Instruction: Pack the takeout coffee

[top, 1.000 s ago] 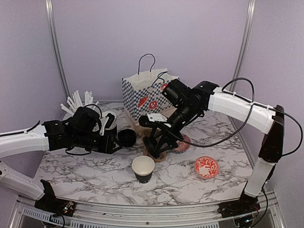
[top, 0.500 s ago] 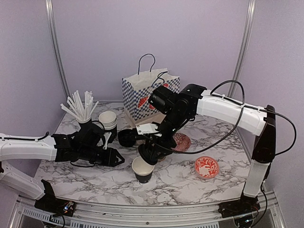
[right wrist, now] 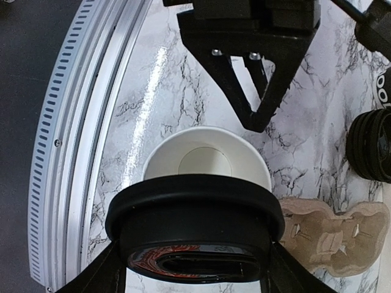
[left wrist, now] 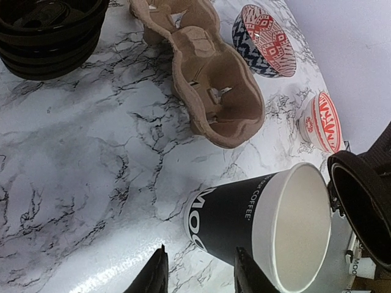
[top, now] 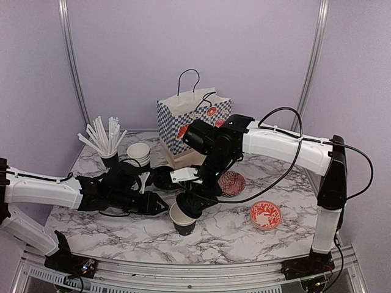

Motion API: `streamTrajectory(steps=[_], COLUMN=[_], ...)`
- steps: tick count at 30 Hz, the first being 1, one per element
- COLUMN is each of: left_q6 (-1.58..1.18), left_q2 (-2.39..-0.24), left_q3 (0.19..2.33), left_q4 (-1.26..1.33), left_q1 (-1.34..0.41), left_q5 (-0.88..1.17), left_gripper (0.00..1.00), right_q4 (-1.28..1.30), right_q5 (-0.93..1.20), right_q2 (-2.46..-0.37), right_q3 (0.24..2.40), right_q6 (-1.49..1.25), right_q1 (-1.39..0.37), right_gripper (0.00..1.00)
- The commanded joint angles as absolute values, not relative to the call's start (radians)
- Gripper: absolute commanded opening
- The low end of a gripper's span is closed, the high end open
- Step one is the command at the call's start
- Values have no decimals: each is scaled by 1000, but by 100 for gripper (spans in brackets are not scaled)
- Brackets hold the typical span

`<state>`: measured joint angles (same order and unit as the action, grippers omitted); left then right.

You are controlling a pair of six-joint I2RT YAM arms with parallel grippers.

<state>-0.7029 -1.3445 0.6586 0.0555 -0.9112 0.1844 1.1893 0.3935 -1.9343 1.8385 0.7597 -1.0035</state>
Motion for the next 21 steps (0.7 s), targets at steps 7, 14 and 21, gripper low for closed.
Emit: streamTrajectory(steps=[7,14,21], left_q6=[-715,-717,-721], left_q2=[-1395,-1411,-1421], left_q3=[649,646,640], left_q4=[135,153,172], left_q1=[-923,-923,-924], left_q5=[228,237,242], left_gripper=[38,38,38], right_q4=[1209,1215,1209], right_q5=[390,381,379], right_q2=[-1966,-1981,-1992], right_q3=[1898,1901,1906], right_q6=[752,749,744], right_q1=[-1026,-1032,-1040], right_gripper=[63,63,64])
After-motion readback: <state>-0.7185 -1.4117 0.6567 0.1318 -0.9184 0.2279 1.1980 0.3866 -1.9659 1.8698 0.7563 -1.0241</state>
